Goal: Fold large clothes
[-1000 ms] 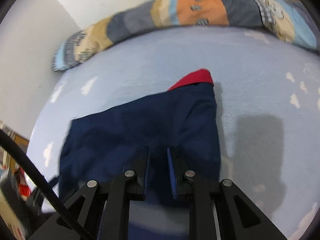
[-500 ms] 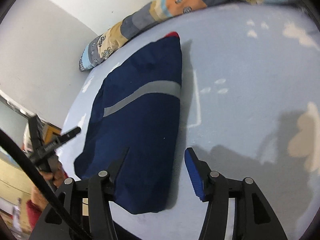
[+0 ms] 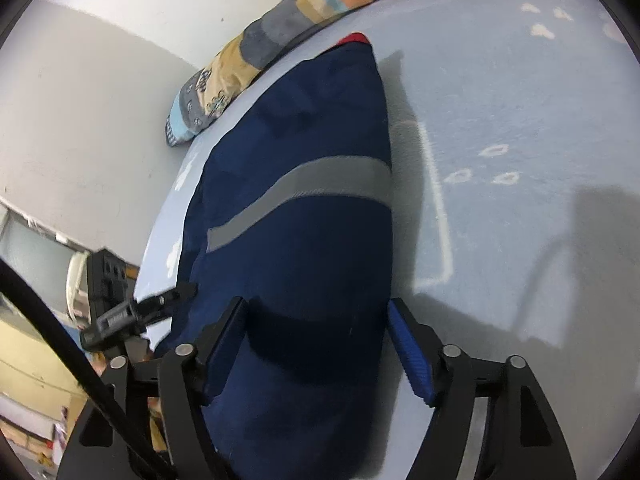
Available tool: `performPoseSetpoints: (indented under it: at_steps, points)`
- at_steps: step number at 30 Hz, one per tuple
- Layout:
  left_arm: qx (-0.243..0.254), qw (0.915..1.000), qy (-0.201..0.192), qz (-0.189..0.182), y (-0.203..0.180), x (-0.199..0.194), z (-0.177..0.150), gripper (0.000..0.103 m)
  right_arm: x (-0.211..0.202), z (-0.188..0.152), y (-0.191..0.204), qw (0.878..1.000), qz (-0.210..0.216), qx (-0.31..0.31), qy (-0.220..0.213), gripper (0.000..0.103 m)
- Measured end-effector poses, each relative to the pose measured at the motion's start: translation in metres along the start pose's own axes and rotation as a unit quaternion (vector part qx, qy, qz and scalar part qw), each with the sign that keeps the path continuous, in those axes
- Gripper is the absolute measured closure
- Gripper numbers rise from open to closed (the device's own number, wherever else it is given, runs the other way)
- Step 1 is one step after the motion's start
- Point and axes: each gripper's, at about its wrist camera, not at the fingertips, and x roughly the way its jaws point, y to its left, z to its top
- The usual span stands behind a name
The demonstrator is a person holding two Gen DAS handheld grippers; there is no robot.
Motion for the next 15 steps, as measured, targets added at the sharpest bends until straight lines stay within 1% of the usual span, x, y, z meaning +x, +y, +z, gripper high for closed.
performPoseSetpoints:
  at_steps: [1,2,3,4,5,6,7,8,9,11,12,13,15]
  points:
    - [0.003,1.0,-0.001,-0.007,-0.004,0.001,0.002,0.011,0.004,0.003,-0.004,1.0,0.008,0.006,-0.001,0.024]
    - [0.005,0.9999,-0.003,-0.015,-0.008,0.002,0.003,0.017,0.01,0.008,-0.008,1.0,0.023,0.015,-0.001,0.024]
    - [0.007,0.9996,-0.004,-0.027,-0.012,0.005,0.004,0.031,0.016,0.011,-0.011,0.999,0.035,0.021,0.002,0.024]
    - [0.008,0.9991,0.002,-0.04,-0.02,0.01,0.003,0.033,0.021,0.014,-0.012,0.999,0.041,0.021,0.004,0.024]
    - [0.016,0.9994,0.003,-0.031,-0.026,0.014,0.002,0.033,0.027,0.017,-0.012,0.999,0.044,0.016,0.001,0.024]
    - [0.031,0.9995,0.0,-0.008,-0.033,0.017,0.001,0.036,0.03,0.019,-0.011,0.999,0.043,0.012,0.0,0.025]
    - [0.044,0.999,-0.005,0.011,-0.04,0.019,0.001,0.04,0.033,0.02,-0.006,0.999,0.035,0.0,-0.004,0.029]
    - [0.046,0.9987,-0.013,0.018,-0.047,0.018,0.001,0.041,0.034,0.021,0.0,1.0,0.02,-0.014,-0.011,0.036]
    - [0.048,0.9985,-0.019,0.02,-0.053,0.017,0.001,0.042,0.033,0.021,0.004,1.0,0.013,-0.023,-0.014,0.039]
    - [0.071,0.9966,-0.03,0.03,-0.07,0.012,-0.001,0.042,0.027,0.023,0.014,0.999,-0.004,-0.049,-0.016,0.055]
    - [0.078,0.9958,-0.036,0.032,-0.077,0.008,-0.002,0.043,0.021,0.023,0.02,0.998,-0.007,-0.061,-0.02,0.057]
    - [0.085,0.9952,-0.044,0.021,-0.087,0.003,-0.003,0.045,0.013,0.023,0.028,0.997,-0.012,-0.078,-0.026,0.06]
    - [0.091,0.9946,-0.05,0.007,-0.1,-0.002,-0.004,0.049,-0.007,0.024,0.039,0.994,-0.024,-0.1,-0.04,0.06]
